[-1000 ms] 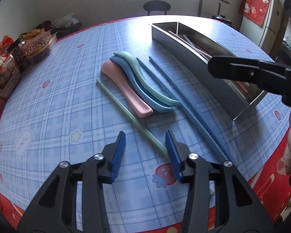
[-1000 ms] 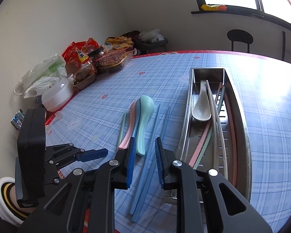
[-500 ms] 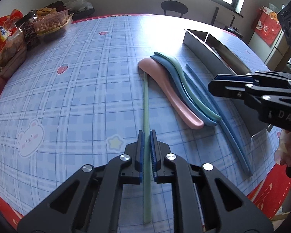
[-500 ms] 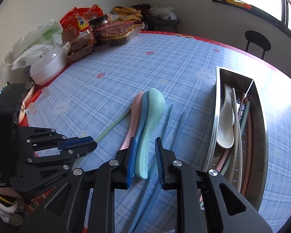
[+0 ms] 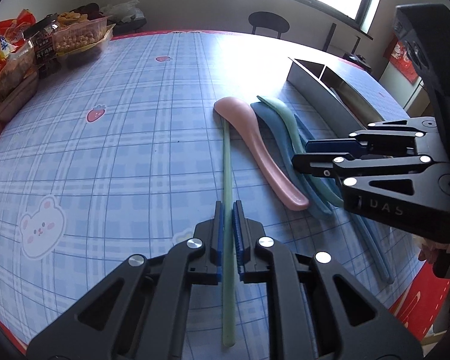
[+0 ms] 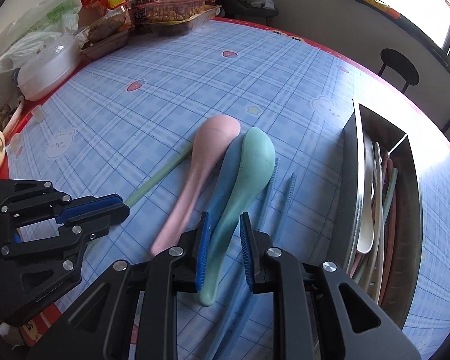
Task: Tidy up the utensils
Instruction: 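Close the left tool on a green chopstick while the right tool grips the green spoon, then carry the green chopstick and green spoon toward the steel tray with both tools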
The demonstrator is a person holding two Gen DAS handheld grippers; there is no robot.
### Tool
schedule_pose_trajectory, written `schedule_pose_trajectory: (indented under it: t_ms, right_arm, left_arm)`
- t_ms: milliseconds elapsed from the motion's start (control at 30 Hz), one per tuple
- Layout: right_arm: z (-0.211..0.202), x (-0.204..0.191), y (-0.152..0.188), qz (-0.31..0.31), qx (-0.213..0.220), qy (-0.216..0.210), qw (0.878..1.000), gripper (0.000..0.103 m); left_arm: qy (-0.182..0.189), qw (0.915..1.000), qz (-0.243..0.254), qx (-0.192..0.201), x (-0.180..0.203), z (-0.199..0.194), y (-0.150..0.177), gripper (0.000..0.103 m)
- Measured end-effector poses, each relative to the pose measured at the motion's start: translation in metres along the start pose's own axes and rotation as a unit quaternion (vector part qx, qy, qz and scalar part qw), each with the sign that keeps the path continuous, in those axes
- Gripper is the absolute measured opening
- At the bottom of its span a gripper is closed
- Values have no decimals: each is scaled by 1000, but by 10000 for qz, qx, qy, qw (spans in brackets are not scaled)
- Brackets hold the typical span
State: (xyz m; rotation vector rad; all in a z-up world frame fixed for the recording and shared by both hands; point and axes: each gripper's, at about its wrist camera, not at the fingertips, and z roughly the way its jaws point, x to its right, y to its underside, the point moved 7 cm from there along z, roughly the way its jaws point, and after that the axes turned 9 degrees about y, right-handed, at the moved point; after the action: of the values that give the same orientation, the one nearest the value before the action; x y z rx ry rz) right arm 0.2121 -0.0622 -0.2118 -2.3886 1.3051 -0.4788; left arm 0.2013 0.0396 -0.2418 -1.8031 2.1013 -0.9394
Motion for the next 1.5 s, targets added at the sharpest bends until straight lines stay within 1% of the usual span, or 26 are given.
schedule_pose_trajectory:
  t_ms: [100,200,300,367,433,533,567,600,733,800,933,1033,1167,1333,1433,1500]
  right_arm:
    - [1,-1,-2,75,-64,37,9999,20]
    - [2,-2,-2,144,-116,91,9998,20]
    - [3,2,-2,319,-219,-23,9992,20]
    - [5,6,-2,482,-273,-116,9984,22]
    - [8,10,-3,665,-337,-218,9970,26]
    - [10,13,-2,867,-404,-383,9947,28]
    - [10,13,-2,840,-406,-391,9949,26]
    - [10,10,-2,861,-417,-514,9941,18]
    - [8,7,0,914,-425,-605,9931,15]
    - [5,5,3,874,-424,-639,9932,14]
    - [-1,-1,11,700,-423,-662,9944,14]
    - [-1,0,13,795,-438,-765,9929,14]
    - [1,0,9,915,-439,-844,9912,15]
    - [3,-2,7,921,-363,-802,9919,15]
    - [1,-6,8,826,-244,-659,9941,14]
    - [0,-5,8,859,-179,-637,9941,13]
  left_arm:
    - [9,10000,1,50,0,-1,1,13]
    - [114,9999,-72,59,-3,-2,1,13]
    - [171,9997,-131,72,-5,-3,2,13]
    - [174,9997,-159,84,-7,-4,2,13]
    - [194,9996,-204,94,-9,-4,2,13]
    - [208,9995,-214,58,-10,-4,2,13]
    - [193,9997,-176,19,-10,-4,1,13]
    - [175,9998,-136,-29,-9,-3,1,13]
    - [-141,9998,-12,-108,-17,-6,-1,13]
    - [-68,9999,-99,-86,-24,-10,2,13]
    - [-130,9998,-141,-33,-31,-16,8,13]
    - [-193,9997,-143,4,-31,-17,9,13]
    - [-405,9992,17,22,-27,-15,10,13]
    - [-497,9987,65,76,-26,-15,9,13]
    - [-622,9979,178,77,-23,-14,9,12]
    - [-616,9979,193,106,-22,-15,10,11]
